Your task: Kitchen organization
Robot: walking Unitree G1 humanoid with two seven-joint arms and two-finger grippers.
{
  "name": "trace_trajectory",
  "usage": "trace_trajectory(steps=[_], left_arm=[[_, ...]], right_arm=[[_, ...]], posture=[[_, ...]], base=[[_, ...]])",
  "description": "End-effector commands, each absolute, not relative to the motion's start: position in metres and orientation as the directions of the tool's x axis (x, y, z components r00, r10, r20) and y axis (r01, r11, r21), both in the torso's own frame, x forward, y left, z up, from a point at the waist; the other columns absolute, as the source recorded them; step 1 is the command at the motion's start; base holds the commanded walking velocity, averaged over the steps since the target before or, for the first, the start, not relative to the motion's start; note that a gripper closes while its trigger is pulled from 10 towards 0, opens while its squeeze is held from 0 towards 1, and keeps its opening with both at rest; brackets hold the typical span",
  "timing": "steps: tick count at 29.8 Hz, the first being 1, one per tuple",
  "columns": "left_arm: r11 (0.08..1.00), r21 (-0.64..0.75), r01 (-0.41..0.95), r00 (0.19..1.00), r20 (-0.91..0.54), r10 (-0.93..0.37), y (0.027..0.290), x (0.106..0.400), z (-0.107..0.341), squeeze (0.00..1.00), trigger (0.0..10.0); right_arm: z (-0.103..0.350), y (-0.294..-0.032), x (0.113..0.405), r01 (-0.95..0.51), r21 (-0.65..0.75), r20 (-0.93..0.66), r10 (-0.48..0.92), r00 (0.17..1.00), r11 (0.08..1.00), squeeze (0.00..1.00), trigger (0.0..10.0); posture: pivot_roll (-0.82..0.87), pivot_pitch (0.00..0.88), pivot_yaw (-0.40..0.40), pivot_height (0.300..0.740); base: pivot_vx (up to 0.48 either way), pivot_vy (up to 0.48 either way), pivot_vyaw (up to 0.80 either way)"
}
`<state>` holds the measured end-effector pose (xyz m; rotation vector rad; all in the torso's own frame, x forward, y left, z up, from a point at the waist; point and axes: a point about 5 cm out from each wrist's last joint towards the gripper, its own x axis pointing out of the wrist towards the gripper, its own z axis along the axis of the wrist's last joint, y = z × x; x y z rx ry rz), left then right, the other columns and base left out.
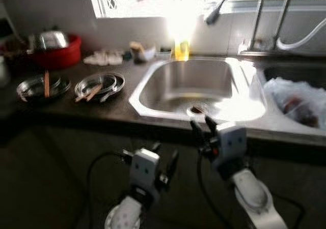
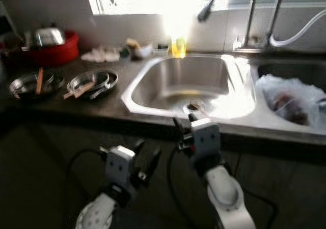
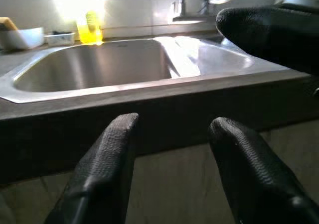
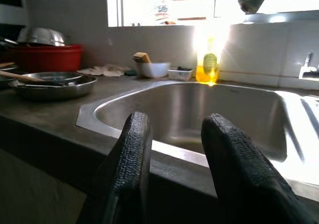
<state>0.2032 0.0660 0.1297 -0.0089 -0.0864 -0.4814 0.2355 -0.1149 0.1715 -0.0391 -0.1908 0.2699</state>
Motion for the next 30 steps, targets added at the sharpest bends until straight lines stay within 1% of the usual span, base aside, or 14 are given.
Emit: trace_trajectory(steps=[1, 25, 30], left_arm=[[0.894, 0.024, 0.447, 0.891, 0.076, -0.448, 0.071, 0.205, 0.129, 0.00, 10.0], [0.901, 0.022, 0.434, 0.899, 0.049, -0.435, 0.072, 0.204, 0.121, 0.00, 10.0], [0.904, 0.020, 0.428, 0.902, 0.050, -0.429, 0.073, 0.204, 0.121, 0.00, 10.0]], right_arm=[[0.172, -0.110, 0.236, -0.277, -0.057, 0.186, 0.282, 0.941, 0.959, 0.00, 10.0], [0.163, -0.108, 0.236, -0.283, -0.070, 0.143, 0.290, 0.946, 0.957, 0.00, 10.0], [0.161, -0.107, 0.235, -0.284, -0.074, 0.133, 0.292, 0.947, 0.956, 0.00, 10.0]], posture=[[0.02, 0.001, 0.020, 0.740], [0.02, 0.012, 0.018, 0.740], [0.03, 0.015, 0.016, 0.740]], base=[[-0.300, 0.000, 0.00], [-0.299, 0.000, 0.00], [-0.213, 0.000, 0.00]])
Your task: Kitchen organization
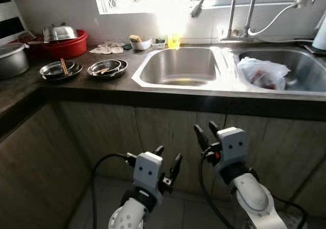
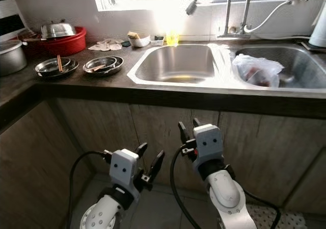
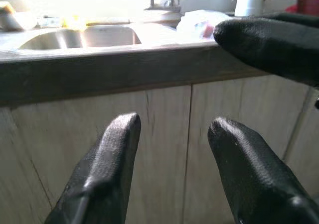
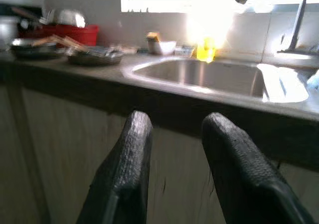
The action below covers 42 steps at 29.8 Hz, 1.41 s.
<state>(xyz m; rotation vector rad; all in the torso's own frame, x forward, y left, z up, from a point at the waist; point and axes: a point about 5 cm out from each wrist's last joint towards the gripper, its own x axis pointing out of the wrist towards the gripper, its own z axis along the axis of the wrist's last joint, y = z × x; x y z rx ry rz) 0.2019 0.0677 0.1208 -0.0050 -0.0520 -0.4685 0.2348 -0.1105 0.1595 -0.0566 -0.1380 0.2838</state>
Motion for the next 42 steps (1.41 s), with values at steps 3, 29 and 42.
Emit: trace_trajectory(steps=[3, 29, 42], left_arm=[[0.908, 0.018, 0.418, 0.907, 0.050, -0.419, 0.074, 0.204, 0.121, 0.00, 10.0], [0.930, 0.044, 0.364, 0.930, 0.033, -0.365, 0.076, 0.208, 0.120, 0.00, 10.0], [0.924, 0.023, 0.381, 0.924, 0.033, -0.382, 0.074, 0.208, 0.120, 0.00, 10.0]], right_arm=[[0.160, -0.107, 0.235, -0.286, -0.074, 0.129, 0.294, 0.947, 0.955, 0.00, 10.0], [0.150, -0.106, 0.237, -0.300, -0.122, 0.090, 0.311, 0.946, 0.946, 0.00, 10.0], [0.148, -0.107, 0.238, -0.303, -0.133, 0.087, 0.316, 0.945, 0.944, 0.00, 10.0]], posture=[[0.03, 0.018, 0.015, 0.740], [0.04, 0.033, 0.013, 0.740], [0.04, 0.030, 0.015, 0.740]], base=[[0.000, 0.000, 0.00], [0.037, 0.000, 0.38], [0.153, 0.000, 0.80]])
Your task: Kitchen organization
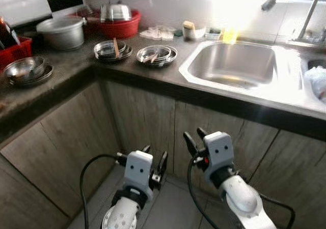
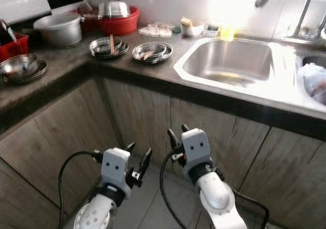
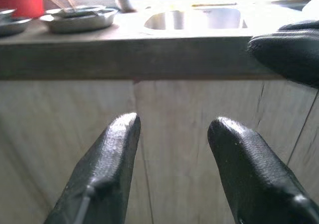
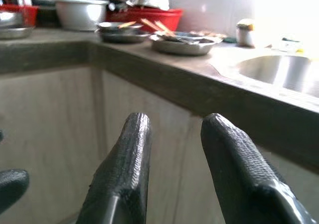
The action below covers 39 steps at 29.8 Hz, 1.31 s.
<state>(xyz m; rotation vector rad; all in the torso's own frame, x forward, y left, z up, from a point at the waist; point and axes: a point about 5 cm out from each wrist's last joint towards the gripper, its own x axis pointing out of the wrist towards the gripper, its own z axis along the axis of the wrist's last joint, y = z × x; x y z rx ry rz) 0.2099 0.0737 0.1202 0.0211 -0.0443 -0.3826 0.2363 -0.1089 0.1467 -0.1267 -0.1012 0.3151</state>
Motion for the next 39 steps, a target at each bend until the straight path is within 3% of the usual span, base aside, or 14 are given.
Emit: trace_trajectory(steps=[1, 12, 30, 35, 39], left_arm=[[0.924, 0.024, 0.382, 0.924, 0.032, -0.382, 0.0739, 0.2086, 0.1200, 0.00, 10.0], [0.926, 0.036, 0.377, 0.925, 0.027, -0.378, 0.0744, 0.2106, 0.1190, 0.00, 10.0], [0.923, 0.051, 0.381, 0.924, 0.013, -0.382, 0.0758, 0.2119, 0.1149, 0.00, 10.0], [0.930, 0.041, 0.366, 0.930, 0.009, -0.366, 0.0765, 0.2128, 0.1139, 0.00, 10.0], [0.932, 0.045, 0.360, 0.933, 0.012, -0.361, 0.0773, 0.2137, 0.1144, 0.00, 10.0]], right_arm=[[0.1482, -0.1072, 0.2380, -0.303, -0.133, 0.088, 0.316, 0.945, 0.944, 0.00, 10.0], [0.1493, -0.1062, 0.2398, -0.311, -0.136, 0.098, 0.325, 0.941, 0.941, 0.00, 10.0], [0.1509, -0.1040, 0.2432, -0.319, -0.138, 0.113, 0.335, 0.935, 0.938, 0.00, 10.0], [0.1505, -0.1047, 0.2446, -0.312, -0.124, 0.115, 0.326, 0.938, 0.942, 0.00, 10.0], [0.1498, -0.1062, 0.2461, -0.300, -0.114, 0.112, 0.313, 0.943, 0.947, 0.00, 10.0]], posture=[[0.04, 0.030, 0.015, 0.740], [0.04, 0.025, 0.017, 0.740], [0.03, 0.000, 0.018, 0.740], [0.03, 0.000, 0.022, 0.740], [0.03, 0.003, 0.019, 0.740]], base=[[0.000, 0.000, 0.80], [0.000, 0.000, 0.80], [0.304, 0.000, 0.80], [0.000, 0.000, 0.80], [0.000, 0.000, 0.00]])
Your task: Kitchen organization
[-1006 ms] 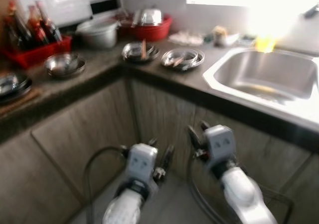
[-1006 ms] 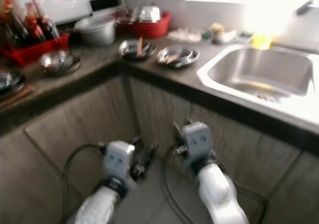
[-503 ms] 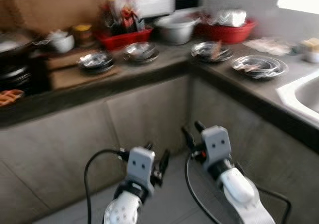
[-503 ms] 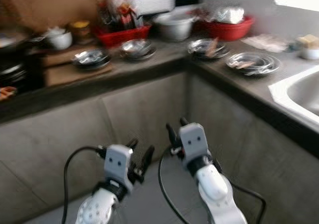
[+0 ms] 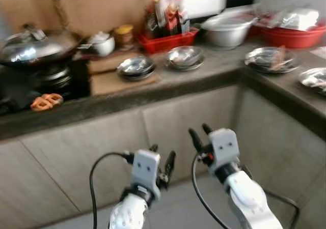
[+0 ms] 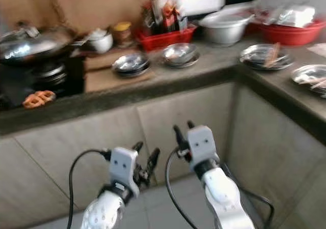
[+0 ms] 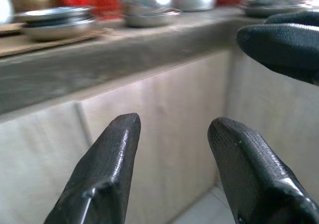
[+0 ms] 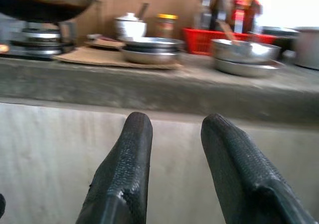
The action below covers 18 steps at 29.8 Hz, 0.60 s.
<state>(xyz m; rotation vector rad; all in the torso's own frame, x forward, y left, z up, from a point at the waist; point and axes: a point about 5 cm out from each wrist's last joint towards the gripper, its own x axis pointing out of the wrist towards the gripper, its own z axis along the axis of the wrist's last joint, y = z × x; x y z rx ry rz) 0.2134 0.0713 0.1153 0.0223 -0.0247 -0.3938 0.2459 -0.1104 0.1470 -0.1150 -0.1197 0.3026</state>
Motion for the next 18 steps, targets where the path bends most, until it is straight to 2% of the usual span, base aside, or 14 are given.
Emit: trace_trajectory(steps=[1, 8, 15, 18], left_arm=[[0.932, 0.045, 0.360, 0.932, 0.012, -0.361, 0.0773, 0.2138, 0.1145, 0.00, 10.0], [0.934, 0.053, 0.353, 0.935, 0.022, -0.354, 0.0784, 0.2147, 0.1164, 0.00, 10.0], [0.933, 0.060, 0.354, 0.934, 0.036, -0.356, 0.0791, 0.2156, 0.1194, 0.00, 10.0], [0.937, 0.068, 0.343, 0.937, 0.048, -0.347, 0.0816, 0.2200, 0.1230, 0.00, 10.0]], right_arm=[[0.1501, -0.1062, 0.2462, -0.300, -0.114, 0.113, 0.313, 0.943, 0.947, 0.00, 10.0], [0.1517, -0.1032, 0.2456, -0.321, -0.127, 0.122, 0.336, 0.934, 0.939, 0.00, 10.0], [0.1542, -0.1021, 0.2472, -0.316, -0.119, 0.132, 0.330, 0.935, 0.941, 0.00, 10.0], [0.1556, -0.1027, 0.2495, -0.313, -0.118, 0.134, 0.327, 0.935, 0.942, 0.00, 10.0]], posture=[[0.03, 0.006, 0.020, 0.740], [0.03, 0.010, 0.019, 0.740], [0.04, 0.013, 0.018, 0.740], [0.04, 0.012, 0.020, 0.740]], base=[[0.000, 0.000, 0.00], [0.000, 0.000, 0.00], [0.270, 0.000, 0.76], [0.291, 0.000, 0.34]])
